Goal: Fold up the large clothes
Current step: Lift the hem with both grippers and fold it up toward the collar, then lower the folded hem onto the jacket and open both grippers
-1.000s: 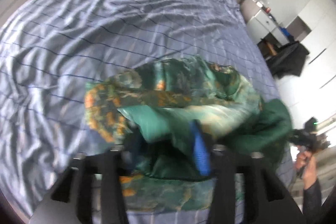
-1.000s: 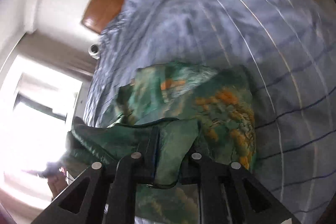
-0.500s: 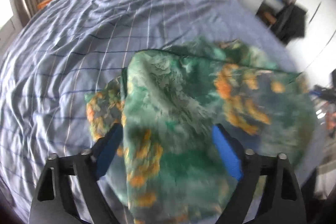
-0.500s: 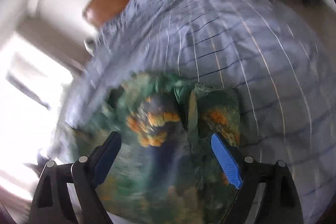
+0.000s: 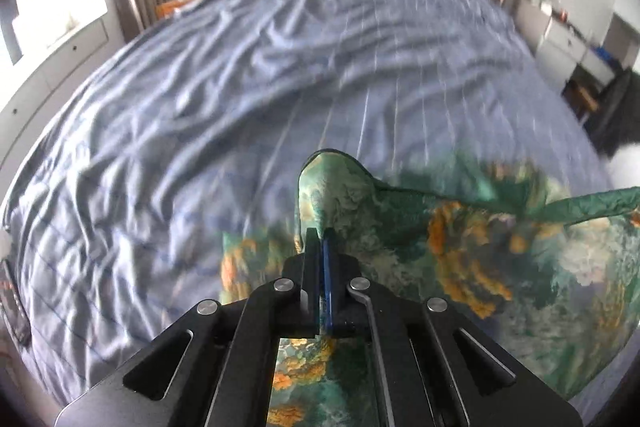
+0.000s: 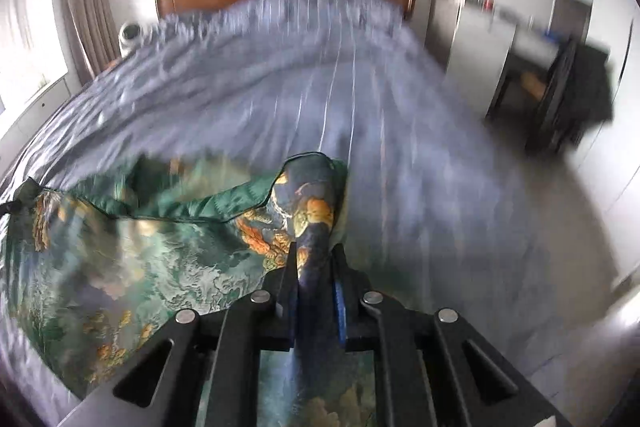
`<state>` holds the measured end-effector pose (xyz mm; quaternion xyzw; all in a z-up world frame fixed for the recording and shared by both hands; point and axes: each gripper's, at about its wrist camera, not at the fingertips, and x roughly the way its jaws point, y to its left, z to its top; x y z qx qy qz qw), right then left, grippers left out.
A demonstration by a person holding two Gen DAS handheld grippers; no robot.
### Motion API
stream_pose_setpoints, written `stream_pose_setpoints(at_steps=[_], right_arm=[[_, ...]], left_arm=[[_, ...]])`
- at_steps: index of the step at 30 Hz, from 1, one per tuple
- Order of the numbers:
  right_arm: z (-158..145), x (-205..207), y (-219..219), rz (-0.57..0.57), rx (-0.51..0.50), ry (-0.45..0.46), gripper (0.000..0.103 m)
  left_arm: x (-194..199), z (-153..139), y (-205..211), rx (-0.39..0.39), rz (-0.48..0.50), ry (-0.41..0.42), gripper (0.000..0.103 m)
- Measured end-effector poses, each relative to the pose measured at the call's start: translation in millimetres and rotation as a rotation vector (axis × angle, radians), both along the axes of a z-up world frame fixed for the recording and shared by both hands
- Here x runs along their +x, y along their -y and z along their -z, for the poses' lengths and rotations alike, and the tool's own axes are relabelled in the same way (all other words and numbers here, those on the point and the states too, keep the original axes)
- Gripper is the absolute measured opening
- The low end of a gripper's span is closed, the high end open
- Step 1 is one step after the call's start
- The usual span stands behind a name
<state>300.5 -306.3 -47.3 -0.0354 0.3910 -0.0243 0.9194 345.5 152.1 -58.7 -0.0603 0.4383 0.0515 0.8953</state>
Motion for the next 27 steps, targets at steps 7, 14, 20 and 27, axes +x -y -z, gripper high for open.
stream_pose_setpoints(at_steps=[7,14,20,27], right_arm=[[-37.8,38.8,-16.1,0.03,-0.12,0.199,0.013],[76.9,81.8,-3.6,0.084,-0.198,0.003,0.013],[132.4,96.4,5.9,0.101,-0.127,-0.054,0.014],[149.2,100.2,12.3,0.105,-0.074,-0.032,0.014]], left_arm=[[46.2,4.0,15.2,0.183,-0.07,0.128,0.0],[65.3,111.9,32.6,0.302,-0.058,0.026,0.0],[66.9,124.4,24.4,0.222,-0.053,0.044,0.0],[67.4,129.1,23.8,0.199,-0.054,0.056,0.0]])
